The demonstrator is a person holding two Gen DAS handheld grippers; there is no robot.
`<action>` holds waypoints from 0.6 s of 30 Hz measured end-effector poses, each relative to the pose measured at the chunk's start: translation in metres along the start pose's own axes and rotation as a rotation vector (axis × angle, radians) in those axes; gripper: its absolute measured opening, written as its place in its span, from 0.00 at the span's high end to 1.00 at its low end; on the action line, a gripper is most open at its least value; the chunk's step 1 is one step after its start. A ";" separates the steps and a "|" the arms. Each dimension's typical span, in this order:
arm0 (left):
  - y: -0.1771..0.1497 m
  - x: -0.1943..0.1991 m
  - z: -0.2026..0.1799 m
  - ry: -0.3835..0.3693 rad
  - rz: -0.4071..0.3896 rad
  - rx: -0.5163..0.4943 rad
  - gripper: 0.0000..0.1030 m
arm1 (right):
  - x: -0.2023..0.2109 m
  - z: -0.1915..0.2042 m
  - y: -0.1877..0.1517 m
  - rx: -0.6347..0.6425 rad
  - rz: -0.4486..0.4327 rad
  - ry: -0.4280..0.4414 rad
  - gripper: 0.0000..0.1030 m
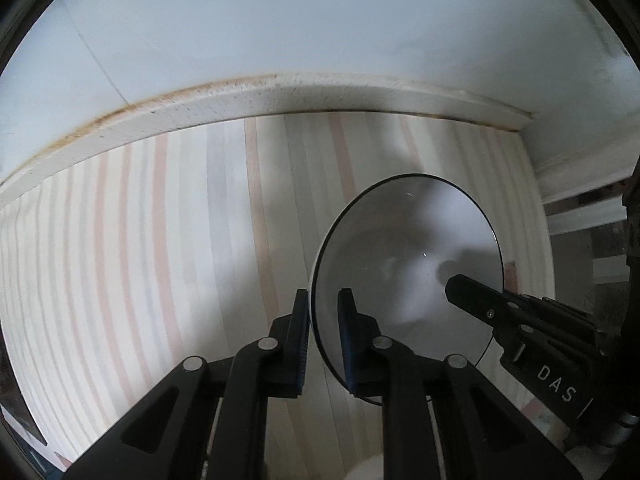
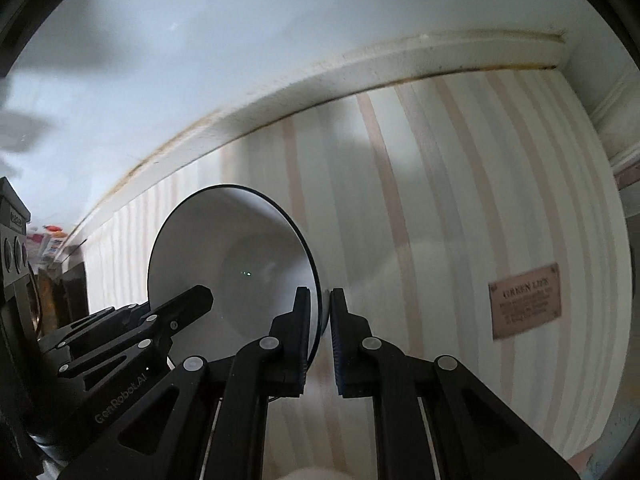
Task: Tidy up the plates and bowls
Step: 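Grip the rim of the nested white bowls with both tools, then carry the nested bowls and lower them into the flower-spotted bowl with both tools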
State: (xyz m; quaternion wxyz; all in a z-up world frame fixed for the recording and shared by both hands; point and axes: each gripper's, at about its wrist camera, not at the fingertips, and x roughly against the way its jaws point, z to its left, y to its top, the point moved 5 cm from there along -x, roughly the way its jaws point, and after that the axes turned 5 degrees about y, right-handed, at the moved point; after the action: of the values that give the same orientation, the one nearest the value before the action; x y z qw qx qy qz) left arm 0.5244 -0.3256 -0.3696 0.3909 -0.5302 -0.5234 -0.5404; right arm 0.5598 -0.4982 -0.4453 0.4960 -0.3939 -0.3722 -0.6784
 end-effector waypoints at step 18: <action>-0.106 0.088 -0.019 -0.037 -0.057 -0.088 0.88 | 0.111 0.021 -0.133 0.044 -0.074 -0.012 0.89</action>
State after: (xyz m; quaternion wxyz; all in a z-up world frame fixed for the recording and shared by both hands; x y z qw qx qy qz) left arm 0.4056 -0.3174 -0.2971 0.3417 -0.5417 -0.5212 -0.5641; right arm 0.4129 -0.4909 -0.3517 0.4768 -0.3730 -0.4044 -0.6856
